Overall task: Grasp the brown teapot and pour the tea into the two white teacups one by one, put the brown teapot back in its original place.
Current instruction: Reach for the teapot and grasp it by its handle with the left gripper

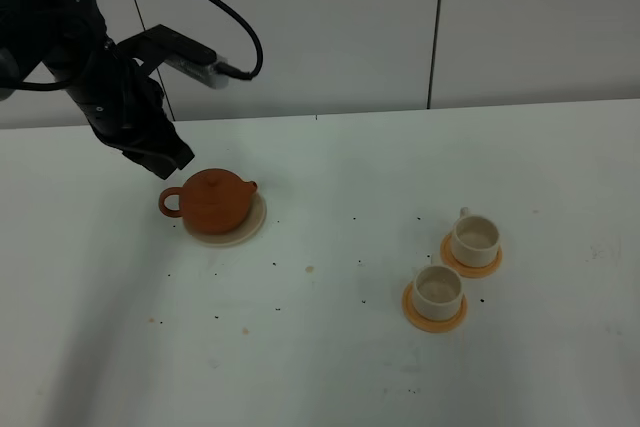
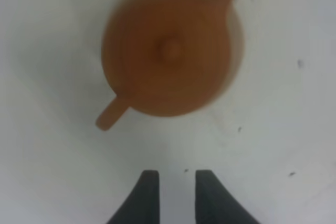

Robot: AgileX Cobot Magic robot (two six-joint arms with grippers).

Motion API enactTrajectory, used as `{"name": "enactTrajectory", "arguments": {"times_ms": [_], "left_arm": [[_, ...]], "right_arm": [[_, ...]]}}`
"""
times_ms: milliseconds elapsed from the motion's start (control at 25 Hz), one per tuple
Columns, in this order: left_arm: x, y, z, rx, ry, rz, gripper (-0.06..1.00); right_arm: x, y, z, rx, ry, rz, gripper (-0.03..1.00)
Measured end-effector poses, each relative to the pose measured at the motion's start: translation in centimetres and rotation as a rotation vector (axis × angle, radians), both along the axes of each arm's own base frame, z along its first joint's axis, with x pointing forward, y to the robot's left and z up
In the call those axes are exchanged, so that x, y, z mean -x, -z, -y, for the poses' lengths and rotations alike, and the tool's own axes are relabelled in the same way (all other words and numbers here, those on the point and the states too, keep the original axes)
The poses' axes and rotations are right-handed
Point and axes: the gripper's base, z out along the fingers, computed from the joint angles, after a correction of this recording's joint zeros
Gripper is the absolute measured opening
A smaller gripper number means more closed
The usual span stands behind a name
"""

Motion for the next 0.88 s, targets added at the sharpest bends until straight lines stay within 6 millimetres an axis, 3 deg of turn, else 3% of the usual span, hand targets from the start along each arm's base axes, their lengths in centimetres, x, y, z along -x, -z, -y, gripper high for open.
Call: {"name": "enactTrajectory", "arguments": {"times_ms": [480, 880], "left_arm": [[-1.0, 3.4, -0.8, -0.136, 0.11, -0.055, 0.24], [-1.1, 3.5, -0.8, -0.14, 0.162, -0.054, 0.24]], "right_arm": [[0.0, 0.1, 0.3, 0.015, 0.029, -0.003, 0.31], [0.0, -0.1, -0.3, -0.052, 0.001, -0.003, 0.31]]}}
